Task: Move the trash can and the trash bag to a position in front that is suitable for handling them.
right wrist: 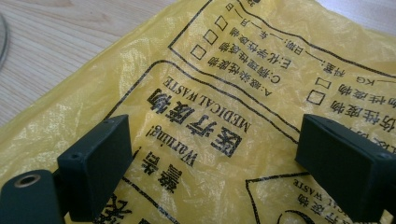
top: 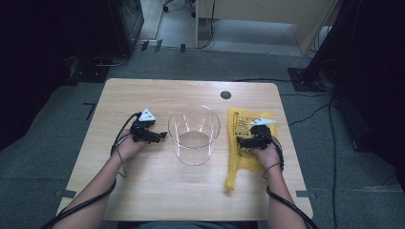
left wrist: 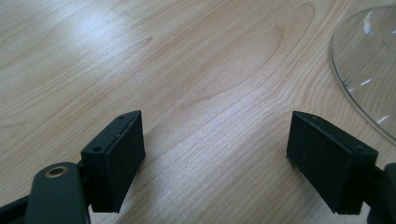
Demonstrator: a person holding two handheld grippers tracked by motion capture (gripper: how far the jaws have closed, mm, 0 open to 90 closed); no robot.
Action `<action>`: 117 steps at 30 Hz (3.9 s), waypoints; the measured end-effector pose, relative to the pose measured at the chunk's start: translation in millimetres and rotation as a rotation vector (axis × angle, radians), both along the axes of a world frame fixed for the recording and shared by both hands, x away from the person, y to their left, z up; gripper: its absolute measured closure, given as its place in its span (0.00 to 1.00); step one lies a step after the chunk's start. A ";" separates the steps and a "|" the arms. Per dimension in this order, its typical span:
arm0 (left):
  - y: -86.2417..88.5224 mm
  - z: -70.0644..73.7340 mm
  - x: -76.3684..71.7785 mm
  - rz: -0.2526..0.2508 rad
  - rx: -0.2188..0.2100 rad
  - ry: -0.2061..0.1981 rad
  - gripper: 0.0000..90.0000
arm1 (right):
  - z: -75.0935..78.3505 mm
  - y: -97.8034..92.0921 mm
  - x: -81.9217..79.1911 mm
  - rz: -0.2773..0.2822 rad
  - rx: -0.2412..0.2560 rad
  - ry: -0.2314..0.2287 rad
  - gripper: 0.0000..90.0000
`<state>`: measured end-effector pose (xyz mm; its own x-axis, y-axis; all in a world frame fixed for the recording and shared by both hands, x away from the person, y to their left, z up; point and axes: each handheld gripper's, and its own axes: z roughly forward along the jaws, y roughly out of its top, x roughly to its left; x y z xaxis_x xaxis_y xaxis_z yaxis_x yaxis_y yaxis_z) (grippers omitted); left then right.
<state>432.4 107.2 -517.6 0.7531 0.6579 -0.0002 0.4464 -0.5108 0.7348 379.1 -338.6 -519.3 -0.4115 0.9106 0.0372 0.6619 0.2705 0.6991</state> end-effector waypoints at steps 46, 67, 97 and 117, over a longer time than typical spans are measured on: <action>-13.2 -0.1 4.9 -0.006 -0.001 0.002 0.21 | 0.4 -4.1 9.7 -0.033 0.106 -0.041 0.95; -8.0 12.5 9.3 -0.041 -0.039 0.055 0.21 | 27.8 -4.6 9.4 0.045 0.180 -0.015 1.00; -7.5 62.1 0.0 -0.089 -0.132 0.086 0.21 | 80.0 1.7 0.3 0.122 0.275 -0.067 1.00; -10.5 83.9 -4.4 -0.126 -0.165 0.082 0.21 | 102.8 -1.9 -7.5 0.168 0.337 -0.108 1.00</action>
<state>428.0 96.7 -433.7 0.8223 0.5449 -0.1643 0.4482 -0.4421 0.7770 371.6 -340.5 -416.4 -0.5715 0.7745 0.2711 0.5457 0.1120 0.8305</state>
